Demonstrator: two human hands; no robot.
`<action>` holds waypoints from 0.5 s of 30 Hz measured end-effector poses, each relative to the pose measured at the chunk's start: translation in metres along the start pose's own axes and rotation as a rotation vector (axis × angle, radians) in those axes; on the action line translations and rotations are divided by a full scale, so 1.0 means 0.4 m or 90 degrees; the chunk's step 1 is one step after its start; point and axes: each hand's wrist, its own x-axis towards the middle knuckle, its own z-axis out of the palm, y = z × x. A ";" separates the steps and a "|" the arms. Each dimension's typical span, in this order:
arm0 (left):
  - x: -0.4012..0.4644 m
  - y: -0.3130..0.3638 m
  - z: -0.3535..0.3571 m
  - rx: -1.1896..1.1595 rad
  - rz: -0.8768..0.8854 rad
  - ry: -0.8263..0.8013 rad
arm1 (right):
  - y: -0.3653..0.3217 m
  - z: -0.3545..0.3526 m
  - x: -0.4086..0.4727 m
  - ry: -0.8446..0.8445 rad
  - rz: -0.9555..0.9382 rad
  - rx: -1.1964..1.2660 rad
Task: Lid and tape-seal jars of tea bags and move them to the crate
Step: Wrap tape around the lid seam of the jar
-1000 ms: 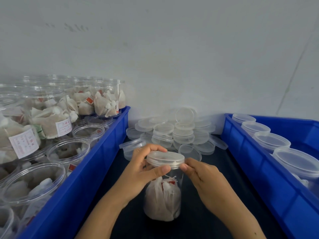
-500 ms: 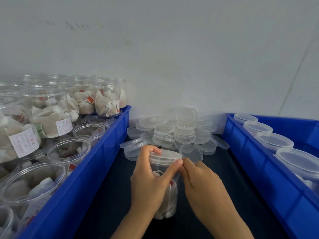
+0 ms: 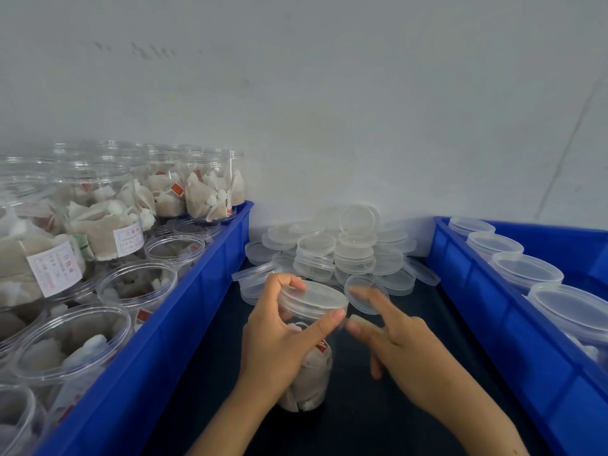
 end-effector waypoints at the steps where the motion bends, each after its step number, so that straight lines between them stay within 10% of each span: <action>1: 0.001 -0.002 -0.001 0.000 -0.002 0.000 | 0.005 -0.002 0.002 0.008 0.016 0.016; 15: 0.019 -0.007 -0.018 -0.161 -0.020 -0.103 | 0.000 0.010 -0.004 0.058 -0.026 -0.136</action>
